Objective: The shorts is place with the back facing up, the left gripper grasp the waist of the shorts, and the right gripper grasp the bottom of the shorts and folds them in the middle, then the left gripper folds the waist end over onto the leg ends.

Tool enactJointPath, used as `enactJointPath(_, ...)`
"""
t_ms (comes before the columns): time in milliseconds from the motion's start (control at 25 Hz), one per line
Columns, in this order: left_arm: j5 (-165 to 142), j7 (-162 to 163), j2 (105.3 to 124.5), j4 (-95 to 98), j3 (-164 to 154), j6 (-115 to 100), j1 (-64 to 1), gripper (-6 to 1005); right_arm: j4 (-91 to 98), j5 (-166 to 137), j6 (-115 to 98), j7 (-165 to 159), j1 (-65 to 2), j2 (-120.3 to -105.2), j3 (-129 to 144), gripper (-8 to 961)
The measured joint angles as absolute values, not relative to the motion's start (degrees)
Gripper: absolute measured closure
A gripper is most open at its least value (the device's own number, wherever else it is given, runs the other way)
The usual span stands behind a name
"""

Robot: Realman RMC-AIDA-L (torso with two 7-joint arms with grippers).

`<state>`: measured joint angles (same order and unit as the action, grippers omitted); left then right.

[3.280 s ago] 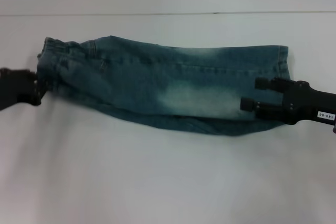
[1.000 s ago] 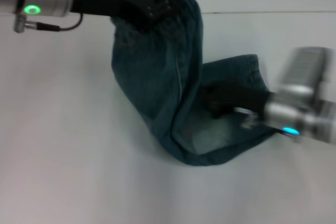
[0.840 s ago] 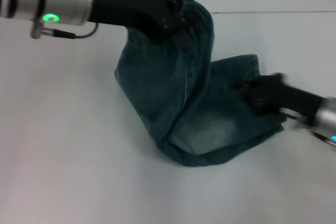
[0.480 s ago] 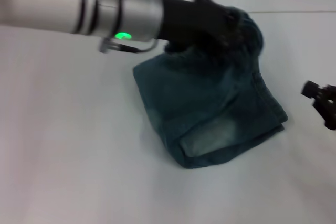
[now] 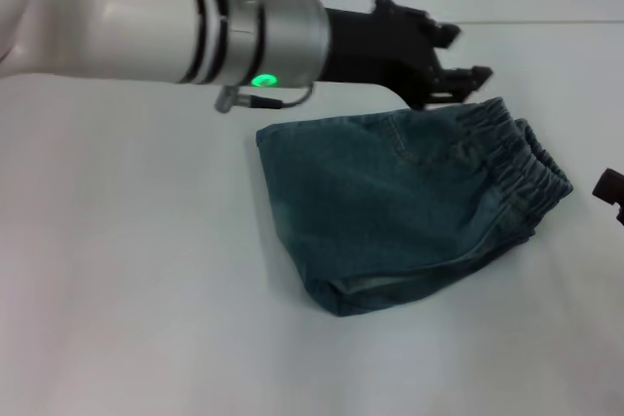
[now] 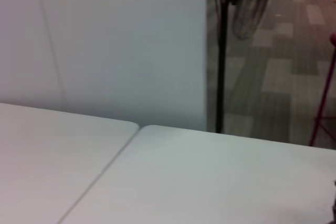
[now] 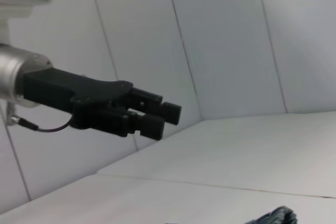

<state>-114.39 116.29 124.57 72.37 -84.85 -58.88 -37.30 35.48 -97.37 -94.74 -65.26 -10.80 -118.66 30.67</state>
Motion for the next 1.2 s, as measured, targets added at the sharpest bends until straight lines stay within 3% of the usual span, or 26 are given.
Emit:
enactJointPath(120,-113.2,114.4,124.63,72.6,-81.6,-61.1,-34.8,623,37.1,-98.6,-96.0,-65.8,-11.0,-118.67,30.6,945)
enactJointPath(240,-108.6,108.9,124.59,70.1,-76.8,-65.2,-31.1,380,38.2,-99.8,-97.7,-66.0,-11.6,-118.68,30.6,944)
enactJointPath(440,-96.7,90.5,124.39,58.5,-63.6,-74.5,-23.3,183,41.6,-101.5,-99.5,-67.8,-12.3,-119.28,31.0,902)
enactJointPath(720,-96.9,65.7,122.05,33.2,-38.1,-89.9,-20.5,62,41.8,-105.1,-99.4,-68.4,-14.4,-119.55,31.3,828)
enactJointPath(960,-99.7,57.4,123.79,30.9,-33.7,-90.7,-13.9,63,37.9,-105.6,-99.3,-61.4,-15.0,-119.84,33.1,608)
enactJointPath(1040,-99.7,54.8,124.21,29.1,-32.8,-90.8,-12.4,63,35.3,-105.6,-99.0,-57.0,-15.0,-119.79,33.0,361)
enactJointPath(1200,-100.2,49.5,124.20,24.9,-29.4,-91.9,-10.6,63,31.6,-105.6,-97.1,-50.4,-15.0,-119.62,32.6,276)
